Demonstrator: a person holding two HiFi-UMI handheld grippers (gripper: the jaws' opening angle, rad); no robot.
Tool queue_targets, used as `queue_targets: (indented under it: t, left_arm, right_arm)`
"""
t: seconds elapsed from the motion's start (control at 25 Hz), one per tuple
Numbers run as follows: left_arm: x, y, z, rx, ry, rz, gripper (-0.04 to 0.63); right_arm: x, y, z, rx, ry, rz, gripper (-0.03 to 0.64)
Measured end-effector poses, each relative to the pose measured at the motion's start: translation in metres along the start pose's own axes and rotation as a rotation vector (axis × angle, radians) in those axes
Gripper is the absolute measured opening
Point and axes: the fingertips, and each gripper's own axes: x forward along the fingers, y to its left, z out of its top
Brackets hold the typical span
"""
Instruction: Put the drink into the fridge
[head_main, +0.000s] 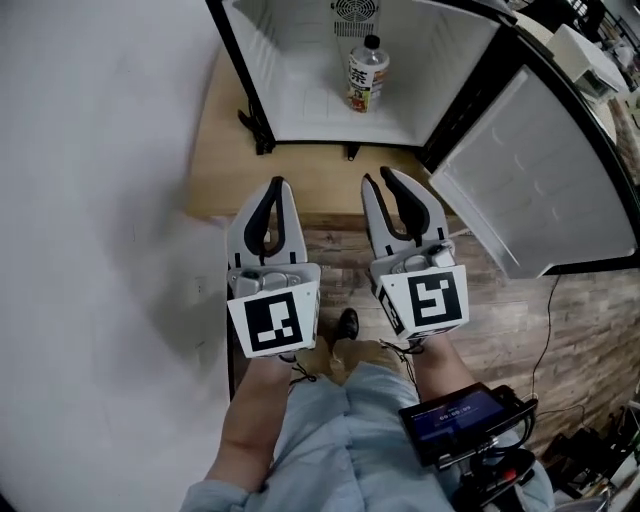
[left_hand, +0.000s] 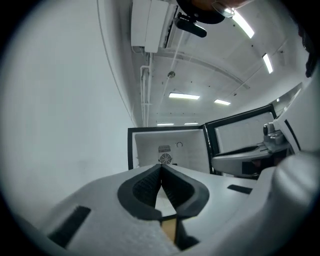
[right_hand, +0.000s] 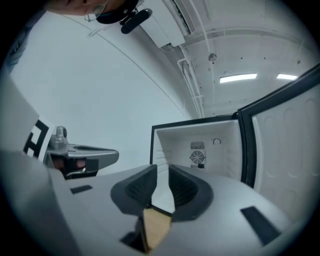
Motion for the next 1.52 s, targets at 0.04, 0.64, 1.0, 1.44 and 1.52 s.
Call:
queue_targets:
  t: [0.04,0.64,1.0,1.44,1.52]
  left_arm:
    - [-0.006,0.003,0.008,0.005,-0.002,-0.002,0.009]
    - [-0.087,0.045,0.071,0.064,-0.094,-0.066,0.009]
    - [-0.117,0.048,0.078,0.04,-0.115,-0.124,0.009]
    - [-0.128,0.041,0.074,0.032,-0.119,-0.17,0.009]
    - [-0.127,0.039,0.074,0.032,-0.12,-0.175,0.009]
  right_arm:
    - [-0.004,0.004,0.009,0.009,-0.013,0.002,0.063]
    - [-0.053,0.079,0.067,-0.061,-0.064,-0.084,0.005]
    - [-0.072,0.104,0.068,-0.087,-0.065,-0.146,0.005]
    - [-0.086,0.111,0.066,-0.094,-0.055,-0.177,0.005]
    - [-0.087,0.109,0.066,-0.094,-0.053,-0.182,0.005]
